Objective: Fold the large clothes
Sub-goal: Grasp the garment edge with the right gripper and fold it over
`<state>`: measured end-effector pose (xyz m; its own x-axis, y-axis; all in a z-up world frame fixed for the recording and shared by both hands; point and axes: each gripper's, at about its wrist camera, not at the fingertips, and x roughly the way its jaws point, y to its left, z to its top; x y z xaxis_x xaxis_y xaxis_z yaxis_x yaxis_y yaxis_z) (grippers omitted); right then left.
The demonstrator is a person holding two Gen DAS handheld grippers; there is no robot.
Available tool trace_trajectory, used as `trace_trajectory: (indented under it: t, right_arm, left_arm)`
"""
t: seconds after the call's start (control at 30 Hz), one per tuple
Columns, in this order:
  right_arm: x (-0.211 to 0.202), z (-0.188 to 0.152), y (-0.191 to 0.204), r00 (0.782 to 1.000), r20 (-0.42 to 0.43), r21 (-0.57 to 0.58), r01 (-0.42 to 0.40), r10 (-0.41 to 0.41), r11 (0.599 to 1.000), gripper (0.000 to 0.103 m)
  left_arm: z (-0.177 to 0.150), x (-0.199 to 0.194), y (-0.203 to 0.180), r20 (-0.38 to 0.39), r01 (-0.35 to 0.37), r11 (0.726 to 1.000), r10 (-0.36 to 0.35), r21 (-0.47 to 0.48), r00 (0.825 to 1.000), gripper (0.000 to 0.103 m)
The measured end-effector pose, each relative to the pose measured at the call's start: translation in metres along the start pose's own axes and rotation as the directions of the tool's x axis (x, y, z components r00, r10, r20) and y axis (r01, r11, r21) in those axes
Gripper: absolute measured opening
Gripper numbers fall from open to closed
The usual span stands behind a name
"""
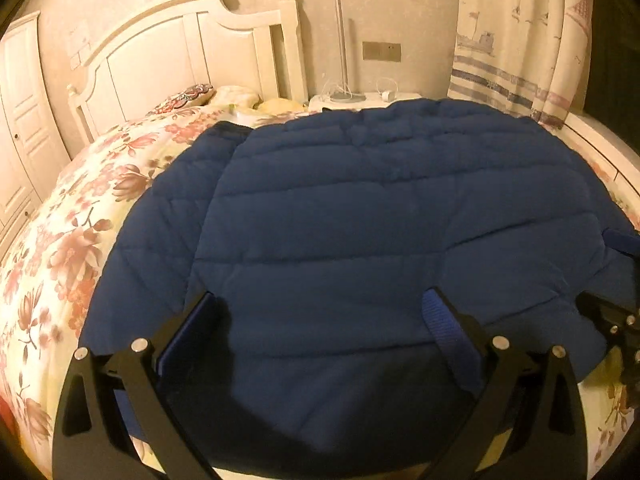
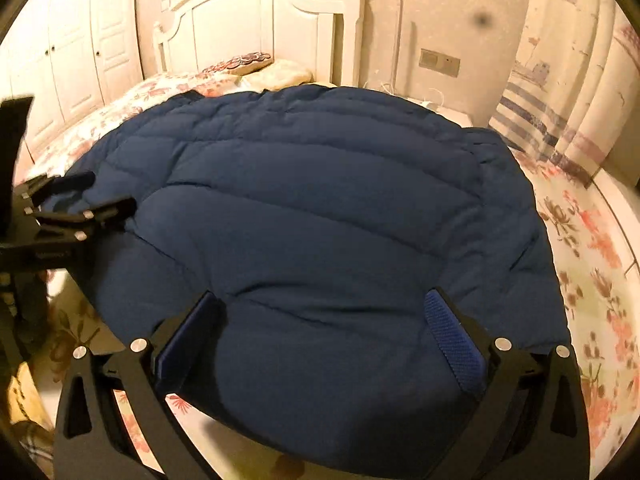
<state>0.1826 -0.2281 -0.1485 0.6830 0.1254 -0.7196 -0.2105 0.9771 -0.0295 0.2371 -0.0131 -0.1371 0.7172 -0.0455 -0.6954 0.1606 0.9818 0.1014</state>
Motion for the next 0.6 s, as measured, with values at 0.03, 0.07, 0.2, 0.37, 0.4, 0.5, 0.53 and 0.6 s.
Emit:
trace_trajectory:
  t: [0.03, 0.07, 0.2, 0.37, 0.4, 0.5, 0.53, 0.6]
  right_arm:
    - [0.001, 0.001, 0.002, 1.0, -0.003, -0.009, 0.011, -0.011, 1.0, 0.099]
    - [0.0, 0.001, 0.002, 1.0, -0.008, -0.009, 0.017, -0.017, 1.0, 0.099]
    - [-0.024, -0.007, -0.004, 1.0, 0.0, 0.088, -0.018, 0.018, 0.996, 0.098]
    - [-0.072, -0.049, -0.026, 0.992, 0.041, 0.253, -0.124, 0.117, 0.959, 0.099]
    - [-0.077, -0.06, -0.032, 0.989, 0.04, 0.292, -0.147, 0.141, 0.945, 0.099]
    - [-0.082, -0.091, -0.051, 0.975, 0.033, 0.435, -0.211, 0.218, 0.876, 0.099]
    - [-0.081, -0.099, -0.057, 0.969, 0.044, 0.48, -0.235, 0.244, 0.845, 0.099]
    - [-0.075, -0.104, -0.062, 0.965, 0.049, 0.519, -0.246, 0.258, 0.819, 0.099]
  left_arm:
    - [0.001, 0.001, -0.001, -0.003, -0.005, 1.0, 0.005, 0.003, 1.0, 0.101]
    - [0.001, 0.002, -0.003, -0.007, -0.014, 1.0, 0.014, 0.011, 1.0, 0.101]
    - [0.001, 0.002, 0.001, -0.006, -0.006, 1.0, 0.006, 0.004, 1.0, 0.101]
    - [0.001, 0.002, 0.004, -0.006, 0.001, 1.0, -0.001, 0.0, 1.0, 0.101]
    - [0.001, 0.002, 0.005, -0.005, 0.003, 1.0, -0.003, -0.002, 1.0, 0.101]
    - [0.001, 0.002, 0.004, -0.005, 0.004, 1.0, -0.004, -0.003, 1.0, 0.101]
    - [0.001, 0.002, 0.004, -0.004, 0.004, 1.0, -0.004, -0.004, 1.0, 0.101]
    - [0.001, 0.002, 0.004, -0.005, 0.004, 1.0, -0.004, -0.003, 1.0, 0.101]
